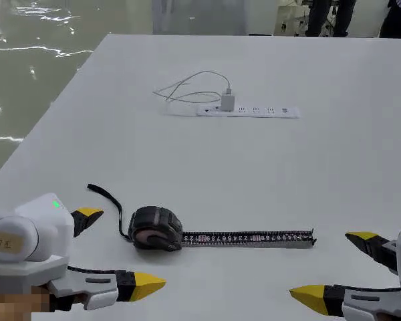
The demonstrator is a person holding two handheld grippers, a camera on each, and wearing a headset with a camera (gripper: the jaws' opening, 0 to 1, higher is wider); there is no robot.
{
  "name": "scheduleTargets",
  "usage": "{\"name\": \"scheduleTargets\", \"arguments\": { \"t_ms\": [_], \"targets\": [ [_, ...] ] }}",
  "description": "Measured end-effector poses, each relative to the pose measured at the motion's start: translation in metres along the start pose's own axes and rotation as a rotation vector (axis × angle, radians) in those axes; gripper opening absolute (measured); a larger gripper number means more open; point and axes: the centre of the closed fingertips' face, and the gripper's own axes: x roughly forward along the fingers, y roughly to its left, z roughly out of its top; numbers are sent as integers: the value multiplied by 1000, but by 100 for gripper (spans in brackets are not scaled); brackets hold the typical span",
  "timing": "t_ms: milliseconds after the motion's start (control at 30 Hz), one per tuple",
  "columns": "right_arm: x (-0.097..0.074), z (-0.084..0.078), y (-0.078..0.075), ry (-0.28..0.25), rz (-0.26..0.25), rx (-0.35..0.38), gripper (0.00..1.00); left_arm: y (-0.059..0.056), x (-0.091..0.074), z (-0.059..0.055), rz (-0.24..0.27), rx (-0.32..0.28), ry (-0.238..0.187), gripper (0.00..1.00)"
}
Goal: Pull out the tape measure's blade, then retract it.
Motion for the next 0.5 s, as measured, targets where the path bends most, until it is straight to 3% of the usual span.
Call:
{"name": "scheduleTargets", "arguments": {
  "t_ms": [500],
  "targets": [
    [-9,-1,0,-3,-12,6,88,1,-10,-4,17,-8,-3,97]
  ]
}}
